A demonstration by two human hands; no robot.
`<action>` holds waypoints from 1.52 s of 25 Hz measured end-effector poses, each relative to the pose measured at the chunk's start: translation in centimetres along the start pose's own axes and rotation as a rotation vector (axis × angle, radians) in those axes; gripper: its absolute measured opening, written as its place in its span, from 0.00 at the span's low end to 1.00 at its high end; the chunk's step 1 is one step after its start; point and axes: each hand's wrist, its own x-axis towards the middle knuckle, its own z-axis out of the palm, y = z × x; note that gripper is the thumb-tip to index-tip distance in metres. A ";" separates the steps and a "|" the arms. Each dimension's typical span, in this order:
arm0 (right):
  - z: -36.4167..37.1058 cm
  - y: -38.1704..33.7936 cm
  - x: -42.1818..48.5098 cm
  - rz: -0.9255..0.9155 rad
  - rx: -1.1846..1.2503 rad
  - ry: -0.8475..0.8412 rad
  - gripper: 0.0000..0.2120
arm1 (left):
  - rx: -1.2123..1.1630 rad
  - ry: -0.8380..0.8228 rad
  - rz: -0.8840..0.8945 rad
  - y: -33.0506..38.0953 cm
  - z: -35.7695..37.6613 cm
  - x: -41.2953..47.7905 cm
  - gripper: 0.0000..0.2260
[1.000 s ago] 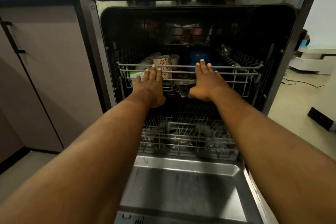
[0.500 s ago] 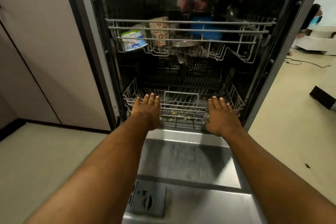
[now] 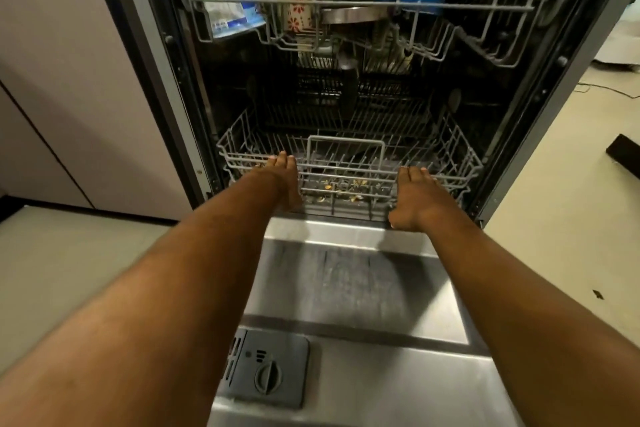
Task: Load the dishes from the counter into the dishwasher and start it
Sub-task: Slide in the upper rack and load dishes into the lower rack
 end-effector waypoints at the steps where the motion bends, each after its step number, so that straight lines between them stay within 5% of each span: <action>1: 0.0 -0.1 0.2 0.009 -0.010 -0.013 0.46 | -0.024 -0.008 -0.001 0.1 0.4 0.3 0.42; 11: -1.0 -0.5 -1.1 0.027 -0.057 -0.061 0.48 | -0.061 -0.016 0.013 -0.3 0.4 -1.1 0.44; 21: -2.5 -1.5 -9.0 0.009 -0.022 -0.184 0.42 | -0.085 -0.195 -0.007 0.0 0.3 -8.9 0.43; 38: -3.8 -2.2 -21.5 -0.006 0.020 -0.420 0.51 | -0.056 -0.499 0.056 -0.5 0.9 -21.0 0.47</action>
